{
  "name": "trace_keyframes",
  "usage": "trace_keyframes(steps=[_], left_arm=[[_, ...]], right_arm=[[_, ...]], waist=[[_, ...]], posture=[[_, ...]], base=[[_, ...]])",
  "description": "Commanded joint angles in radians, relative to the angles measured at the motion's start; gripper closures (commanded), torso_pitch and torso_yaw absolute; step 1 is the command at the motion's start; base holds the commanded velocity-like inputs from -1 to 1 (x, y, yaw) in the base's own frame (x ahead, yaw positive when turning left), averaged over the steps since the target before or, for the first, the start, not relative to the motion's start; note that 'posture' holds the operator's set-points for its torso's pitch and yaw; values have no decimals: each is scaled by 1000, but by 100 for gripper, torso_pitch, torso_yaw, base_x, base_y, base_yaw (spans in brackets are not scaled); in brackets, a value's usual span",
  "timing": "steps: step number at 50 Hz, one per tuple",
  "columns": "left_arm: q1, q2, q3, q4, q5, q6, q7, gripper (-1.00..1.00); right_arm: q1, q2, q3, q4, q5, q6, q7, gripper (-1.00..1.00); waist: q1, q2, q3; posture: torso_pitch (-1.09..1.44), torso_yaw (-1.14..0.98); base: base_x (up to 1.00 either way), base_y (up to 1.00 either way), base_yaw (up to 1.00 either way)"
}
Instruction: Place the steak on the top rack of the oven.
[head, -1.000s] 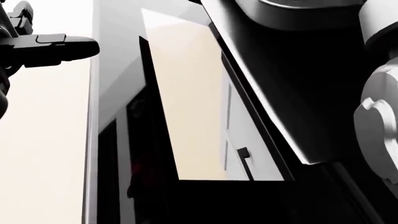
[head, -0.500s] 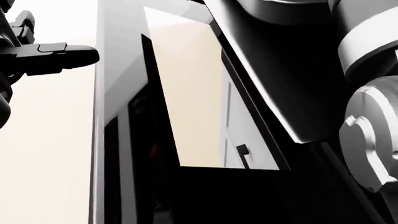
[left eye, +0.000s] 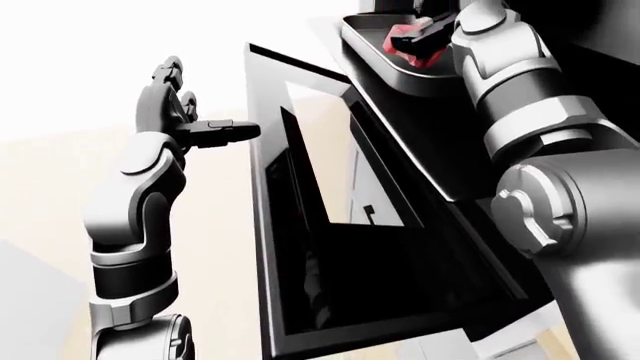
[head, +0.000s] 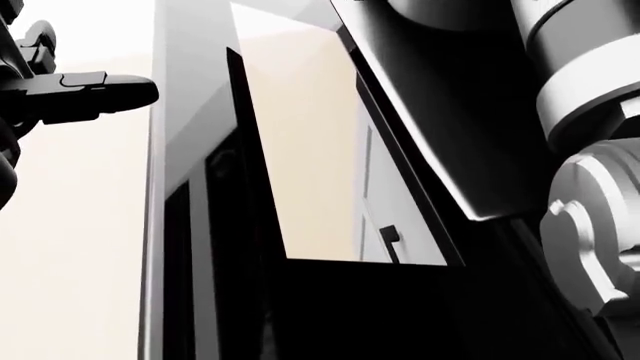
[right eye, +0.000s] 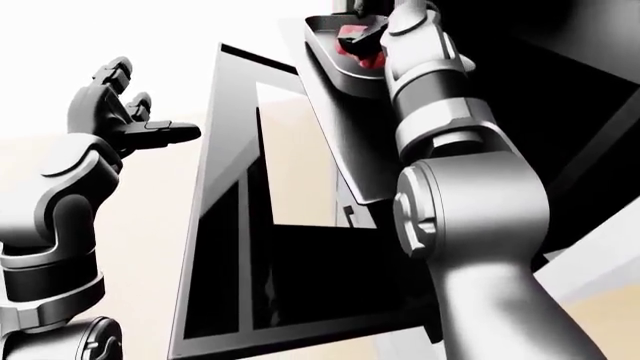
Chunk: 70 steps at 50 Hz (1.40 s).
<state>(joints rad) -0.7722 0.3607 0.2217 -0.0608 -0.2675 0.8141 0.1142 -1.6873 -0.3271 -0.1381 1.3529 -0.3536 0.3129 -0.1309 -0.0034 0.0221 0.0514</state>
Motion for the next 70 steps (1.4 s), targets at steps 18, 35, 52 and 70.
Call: trace_keyframes(steps=[18,35,52,70], left_arm=[[-19,5,6,-32,4,-42,2,-100],[-6,3,10,-36,4,-47,1,-100],[-4,-1,6,-34,4,-49,3,-100],[-13,3,6,-16,9,-57,-3,-100]], right_arm=[[-22,-20,0,-53,0,-41,-23,52],[-8,-28,3,-54,-9,-41,-29,-28],[-14,-36,2,-55,-15,-34,-26,-100],[-27,-31,-1,-61,2,-32,-2,-100]], waist=[[1,-2,-38],[1,-3,-37],[1,-4,-36],[4,-5,-39]], posture=[[0,0],[0,0],[0,0],[0,0]], base=[[0,0,0],[0,0,0],[0,0,0],[0,0,0]])
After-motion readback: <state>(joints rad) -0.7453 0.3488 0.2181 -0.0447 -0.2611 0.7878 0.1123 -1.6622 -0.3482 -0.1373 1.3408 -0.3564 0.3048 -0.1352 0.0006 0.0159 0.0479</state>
